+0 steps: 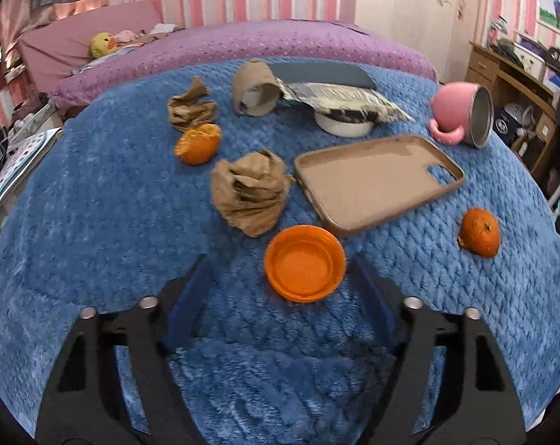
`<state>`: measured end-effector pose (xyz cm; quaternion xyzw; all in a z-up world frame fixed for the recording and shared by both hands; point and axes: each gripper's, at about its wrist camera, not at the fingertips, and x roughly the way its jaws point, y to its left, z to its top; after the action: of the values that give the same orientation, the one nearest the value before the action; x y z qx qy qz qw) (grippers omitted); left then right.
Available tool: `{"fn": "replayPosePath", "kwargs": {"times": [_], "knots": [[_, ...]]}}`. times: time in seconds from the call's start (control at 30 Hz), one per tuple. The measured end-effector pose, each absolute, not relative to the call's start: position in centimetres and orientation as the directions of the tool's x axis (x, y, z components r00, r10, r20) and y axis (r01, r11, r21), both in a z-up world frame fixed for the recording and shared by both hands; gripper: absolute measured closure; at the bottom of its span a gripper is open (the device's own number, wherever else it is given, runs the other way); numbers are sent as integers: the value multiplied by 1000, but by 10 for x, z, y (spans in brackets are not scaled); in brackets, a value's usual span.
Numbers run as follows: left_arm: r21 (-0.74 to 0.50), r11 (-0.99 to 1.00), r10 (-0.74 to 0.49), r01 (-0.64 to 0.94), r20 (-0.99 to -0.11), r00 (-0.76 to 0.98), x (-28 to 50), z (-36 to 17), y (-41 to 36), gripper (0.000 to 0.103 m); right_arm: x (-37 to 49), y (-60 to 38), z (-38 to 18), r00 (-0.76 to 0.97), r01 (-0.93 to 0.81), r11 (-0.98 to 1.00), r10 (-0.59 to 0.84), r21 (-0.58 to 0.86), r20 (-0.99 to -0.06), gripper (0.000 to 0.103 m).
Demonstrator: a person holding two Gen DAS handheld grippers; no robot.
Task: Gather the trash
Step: 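Grasp the orange peel cup with the left gripper, then lift the orange peel with the left gripper while the right gripper grasps the orange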
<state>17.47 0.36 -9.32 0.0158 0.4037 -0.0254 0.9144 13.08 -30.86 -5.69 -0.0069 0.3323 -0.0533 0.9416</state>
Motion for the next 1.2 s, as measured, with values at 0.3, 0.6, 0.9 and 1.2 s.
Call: {"fn": "replayPosePath", "kwargs": {"times": [0.3,0.6,0.9,1.2], "knots": [[-21,995,-82,96,-715,694,162,-88,2,64,131,-292,-60,776,62,998,-39,13,-629,5],[17,998,-33,61,-673,739,138,-75,27,64,129,-251,-61,783,-26,998,52,51,-620,5],[-19,998,28,-58,-703,711,148,-84,76,64,151,-194,-65,758,-136,991,102,-2,-644,6],[6,999,38,-48,-706,707,156,-87,73,64,171,-173,-82,670,-237,972,158,-7,-726,61]]}}
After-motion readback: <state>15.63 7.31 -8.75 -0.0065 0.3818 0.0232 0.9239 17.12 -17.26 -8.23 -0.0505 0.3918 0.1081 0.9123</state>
